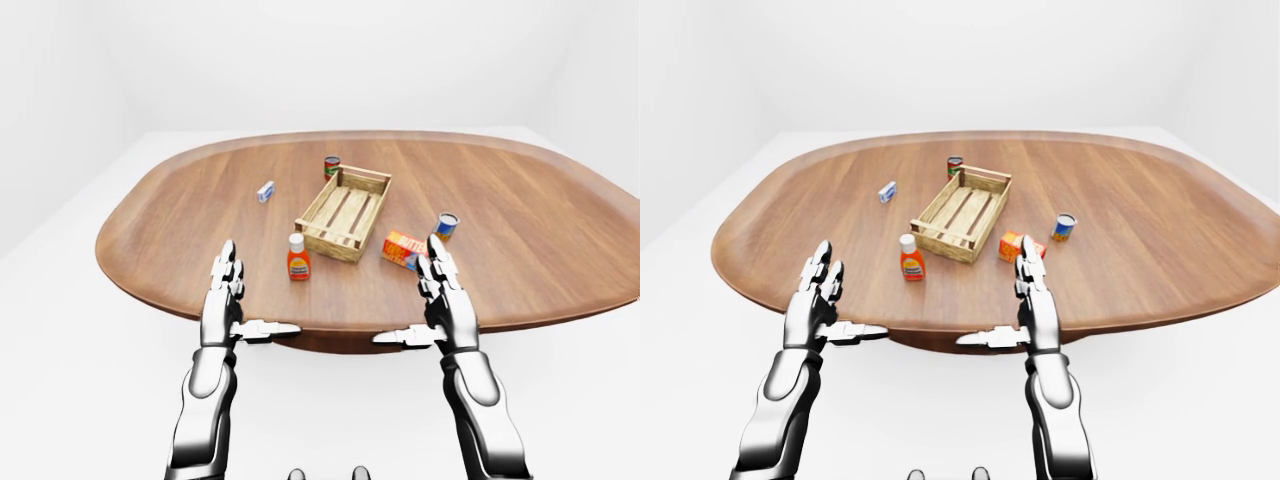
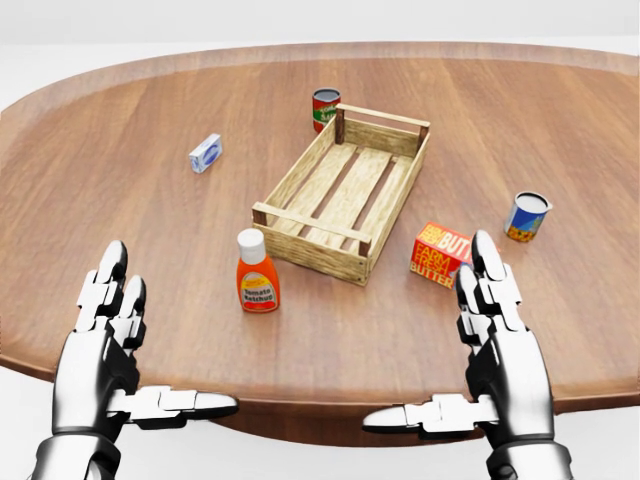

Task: Pick up the butter and put it in the tray.

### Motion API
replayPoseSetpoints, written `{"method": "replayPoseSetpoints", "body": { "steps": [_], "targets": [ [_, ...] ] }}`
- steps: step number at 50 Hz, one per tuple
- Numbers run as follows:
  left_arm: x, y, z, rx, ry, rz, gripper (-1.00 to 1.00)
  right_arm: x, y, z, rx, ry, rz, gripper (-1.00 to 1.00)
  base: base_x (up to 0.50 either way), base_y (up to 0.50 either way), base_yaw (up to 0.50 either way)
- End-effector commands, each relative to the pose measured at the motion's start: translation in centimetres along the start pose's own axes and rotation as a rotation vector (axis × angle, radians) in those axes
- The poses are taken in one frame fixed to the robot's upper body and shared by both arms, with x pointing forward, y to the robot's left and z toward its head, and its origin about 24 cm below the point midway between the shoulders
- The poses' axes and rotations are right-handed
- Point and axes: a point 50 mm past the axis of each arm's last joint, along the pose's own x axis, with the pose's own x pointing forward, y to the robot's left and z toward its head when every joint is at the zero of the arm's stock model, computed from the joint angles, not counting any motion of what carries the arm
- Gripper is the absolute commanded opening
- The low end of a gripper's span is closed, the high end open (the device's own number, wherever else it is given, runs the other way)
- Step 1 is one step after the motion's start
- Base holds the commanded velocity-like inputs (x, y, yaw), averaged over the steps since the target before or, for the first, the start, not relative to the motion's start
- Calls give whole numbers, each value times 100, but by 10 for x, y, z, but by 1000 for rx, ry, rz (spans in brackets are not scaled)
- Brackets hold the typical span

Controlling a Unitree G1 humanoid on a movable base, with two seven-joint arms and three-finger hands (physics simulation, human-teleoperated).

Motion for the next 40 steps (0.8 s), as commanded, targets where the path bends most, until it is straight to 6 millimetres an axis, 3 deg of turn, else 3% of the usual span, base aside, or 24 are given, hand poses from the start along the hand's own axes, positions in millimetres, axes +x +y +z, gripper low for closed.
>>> {"method": "replayPoseSetpoints", "body": {
  "steps": [1,18,40],
  "targets": [
    [8,-3,-16,12,70,8,100,8,-4,-14,32,9,-14,100,50,-19,0],
    [8,-3,-15,11,64,8,100,8,-3,-15,11,13,-12,100,50,-18,0],
    [8,-3,-15,8,64,9,100,8,0,-16,-20,18,-4,100,50,13,0]
  ]
}}
